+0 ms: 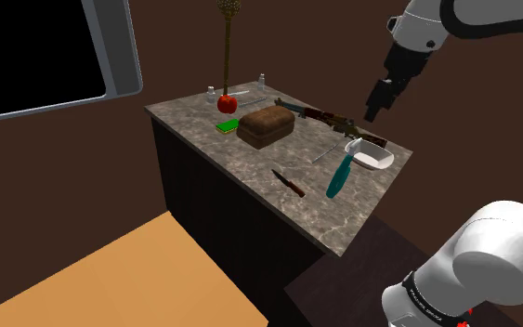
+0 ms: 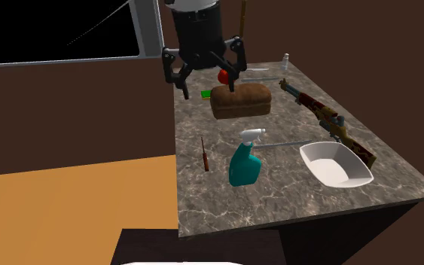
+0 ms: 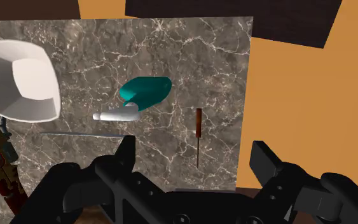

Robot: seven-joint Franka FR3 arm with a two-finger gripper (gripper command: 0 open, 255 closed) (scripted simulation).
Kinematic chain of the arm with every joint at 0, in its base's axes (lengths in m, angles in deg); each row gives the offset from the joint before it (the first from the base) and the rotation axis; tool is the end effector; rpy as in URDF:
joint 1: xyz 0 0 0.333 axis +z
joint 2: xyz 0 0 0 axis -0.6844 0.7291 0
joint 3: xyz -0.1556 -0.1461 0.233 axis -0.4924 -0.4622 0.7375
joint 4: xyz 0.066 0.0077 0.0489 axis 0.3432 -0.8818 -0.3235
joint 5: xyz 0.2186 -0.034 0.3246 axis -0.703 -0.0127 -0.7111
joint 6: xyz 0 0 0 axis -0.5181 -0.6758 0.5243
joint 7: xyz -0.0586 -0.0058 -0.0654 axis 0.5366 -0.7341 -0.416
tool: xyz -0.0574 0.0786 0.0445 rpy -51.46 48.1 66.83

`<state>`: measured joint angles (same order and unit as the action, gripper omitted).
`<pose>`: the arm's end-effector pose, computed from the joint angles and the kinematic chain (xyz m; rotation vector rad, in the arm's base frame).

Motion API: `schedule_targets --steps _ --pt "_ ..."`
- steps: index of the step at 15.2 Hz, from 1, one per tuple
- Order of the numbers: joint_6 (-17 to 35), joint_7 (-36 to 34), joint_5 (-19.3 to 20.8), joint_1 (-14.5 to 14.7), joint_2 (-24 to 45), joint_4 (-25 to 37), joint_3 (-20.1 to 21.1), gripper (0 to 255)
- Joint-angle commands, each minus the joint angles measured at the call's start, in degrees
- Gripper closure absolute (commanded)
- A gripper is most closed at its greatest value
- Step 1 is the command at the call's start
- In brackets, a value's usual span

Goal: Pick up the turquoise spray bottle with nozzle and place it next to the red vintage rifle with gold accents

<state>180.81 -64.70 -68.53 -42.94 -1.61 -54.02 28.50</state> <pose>0.3204 -0.0117 0.6015 3.0091 0.1586 0.1211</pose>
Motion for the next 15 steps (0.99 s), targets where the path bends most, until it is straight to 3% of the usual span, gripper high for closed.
schedule_targets --steps 1,15 --pt "0.00 0.00 0.00 0.00 0.00 0.00 0.00 0" --pt "19.71 -56.19 -2.88 -20.13 18.74 -6.95 6.96 0"
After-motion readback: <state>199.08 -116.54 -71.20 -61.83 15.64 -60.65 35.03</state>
